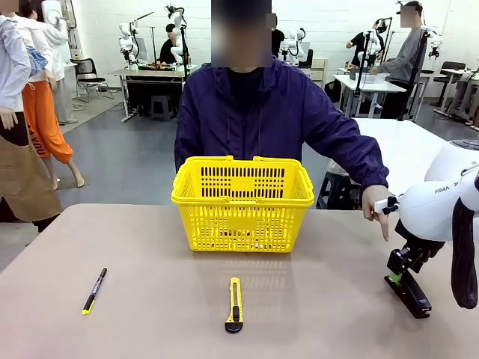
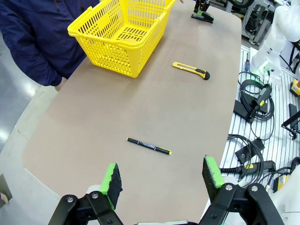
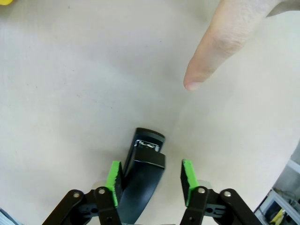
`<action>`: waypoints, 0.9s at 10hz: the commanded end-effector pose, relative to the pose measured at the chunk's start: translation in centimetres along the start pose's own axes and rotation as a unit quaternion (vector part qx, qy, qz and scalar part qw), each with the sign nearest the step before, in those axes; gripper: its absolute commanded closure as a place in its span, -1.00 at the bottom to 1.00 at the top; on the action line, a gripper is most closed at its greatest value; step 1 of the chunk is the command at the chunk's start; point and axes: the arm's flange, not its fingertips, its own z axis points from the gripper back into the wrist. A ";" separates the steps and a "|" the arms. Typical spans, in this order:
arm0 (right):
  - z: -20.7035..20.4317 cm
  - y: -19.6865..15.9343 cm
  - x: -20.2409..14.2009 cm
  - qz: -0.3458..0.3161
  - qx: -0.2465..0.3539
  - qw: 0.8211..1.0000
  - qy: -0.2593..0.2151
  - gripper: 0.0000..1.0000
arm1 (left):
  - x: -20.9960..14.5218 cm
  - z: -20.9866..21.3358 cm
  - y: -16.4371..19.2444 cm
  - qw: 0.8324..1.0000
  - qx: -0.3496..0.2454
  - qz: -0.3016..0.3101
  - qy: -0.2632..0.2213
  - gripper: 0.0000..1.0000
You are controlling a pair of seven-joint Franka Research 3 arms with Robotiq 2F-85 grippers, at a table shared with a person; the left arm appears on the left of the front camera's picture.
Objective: Place the items the person wants into the basket.
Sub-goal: Pick up the item the person points to and place it in the Market Basket.
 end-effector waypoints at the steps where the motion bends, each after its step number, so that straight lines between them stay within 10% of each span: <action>1: -0.4 0.0 -0.4 0.002 -0.004 1.000 0.006 1.00 | -0.1 0.2 0.1 1.000 -0.003 -0.009 -0.010 -0.80; 8: 2.2 0.0 -0.6 0.013 0.018 0.999 0.027 1.00 | -0.1 0.2 0.1 1.000 -0.003 -0.009 -0.010 -0.80; 9: 5.6 0.2 -0.8 0.024 0.027 0.998 0.046 0.63 | -0.1 0.2 0.1 1.000 -0.003 -0.009 -0.010 -0.80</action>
